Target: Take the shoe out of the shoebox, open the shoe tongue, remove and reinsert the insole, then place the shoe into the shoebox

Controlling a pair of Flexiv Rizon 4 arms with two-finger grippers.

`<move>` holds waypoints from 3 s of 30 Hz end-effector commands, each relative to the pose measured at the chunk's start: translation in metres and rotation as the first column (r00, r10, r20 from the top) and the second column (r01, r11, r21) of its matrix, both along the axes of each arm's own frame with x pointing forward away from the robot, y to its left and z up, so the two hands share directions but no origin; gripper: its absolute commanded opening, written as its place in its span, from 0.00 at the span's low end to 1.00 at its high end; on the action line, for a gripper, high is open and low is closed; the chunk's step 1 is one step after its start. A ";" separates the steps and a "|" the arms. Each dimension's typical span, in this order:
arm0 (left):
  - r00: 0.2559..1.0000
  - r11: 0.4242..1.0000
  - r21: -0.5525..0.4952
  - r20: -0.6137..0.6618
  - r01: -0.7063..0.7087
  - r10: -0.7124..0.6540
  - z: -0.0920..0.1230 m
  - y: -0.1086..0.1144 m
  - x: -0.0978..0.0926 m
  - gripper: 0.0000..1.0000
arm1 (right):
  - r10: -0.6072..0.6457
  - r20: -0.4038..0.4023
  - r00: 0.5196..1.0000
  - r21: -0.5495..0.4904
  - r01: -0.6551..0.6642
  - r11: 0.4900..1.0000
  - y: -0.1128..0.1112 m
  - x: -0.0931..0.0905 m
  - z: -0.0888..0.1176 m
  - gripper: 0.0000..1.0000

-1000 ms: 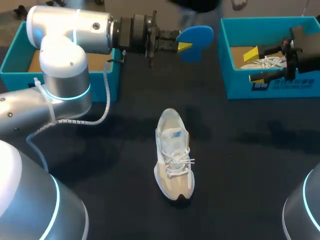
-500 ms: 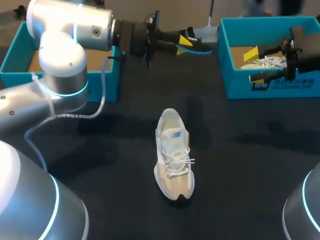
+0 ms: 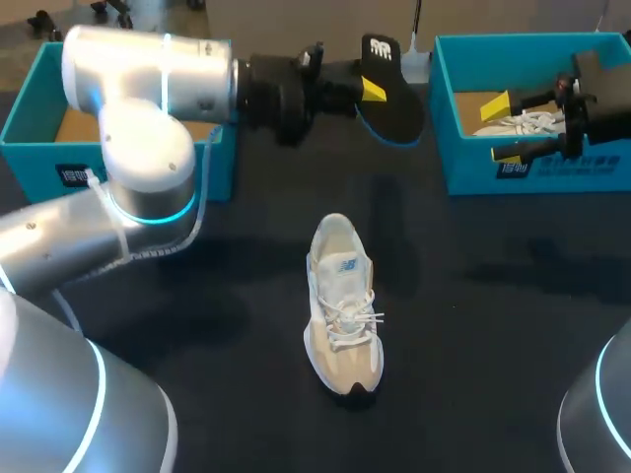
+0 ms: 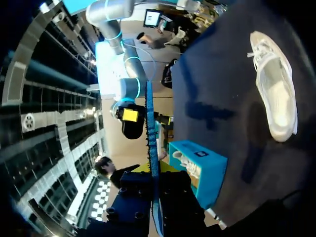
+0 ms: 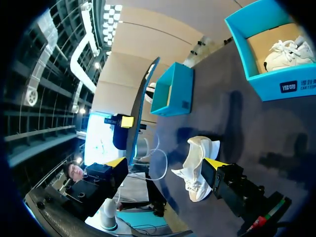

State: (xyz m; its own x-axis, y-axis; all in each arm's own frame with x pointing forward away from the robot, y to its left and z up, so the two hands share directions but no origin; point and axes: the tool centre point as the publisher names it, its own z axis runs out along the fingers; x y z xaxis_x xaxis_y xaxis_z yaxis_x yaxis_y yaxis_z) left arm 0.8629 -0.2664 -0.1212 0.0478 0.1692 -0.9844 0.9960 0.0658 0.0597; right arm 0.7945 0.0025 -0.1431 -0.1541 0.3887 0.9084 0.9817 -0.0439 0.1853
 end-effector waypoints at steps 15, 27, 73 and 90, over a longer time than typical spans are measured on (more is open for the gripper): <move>0.950 0.970 -0.242 0.297 -0.023 0.097 -0.001 -0.021 -0.008 0.00 | -0.013 -0.002 1.000 0.040 0.013 0.999 0.019 0.006 -0.002 1.00; 0.963 0.975 -0.220 0.260 -0.009 0.067 -0.009 -0.025 -0.013 0.00 | 0.039 0.018 0.999 0.056 -0.039 0.998 0.051 0.011 0.003 1.00; 0.981 0.979 -0.204 0.185 -0.019 0.057 -0.018 -0.046 -0.007 0.00 | 0.134 0.054 0.989 0.135 -0.141 0.981 0.085 0.020 -0.002 0.07; 0.985 0.986 -0.164 0.173 0.013 0.016 -0.015 -0.042 -0.010 1.00 | 0.154 0.111 0.982 0.167 -0.171 0.971 0.085 0.023 -0.003 0.00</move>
State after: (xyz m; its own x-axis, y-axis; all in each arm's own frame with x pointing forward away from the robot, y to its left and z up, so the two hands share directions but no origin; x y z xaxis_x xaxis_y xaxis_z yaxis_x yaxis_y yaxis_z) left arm 0.8524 -0.3111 -0.1408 0.2225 -0.0137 -0.9748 0.9702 0.1019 0.2200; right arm 0.8140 0.0854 -0.1430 -0.2878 0.1923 0.9382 0.9575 0.0769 0.2780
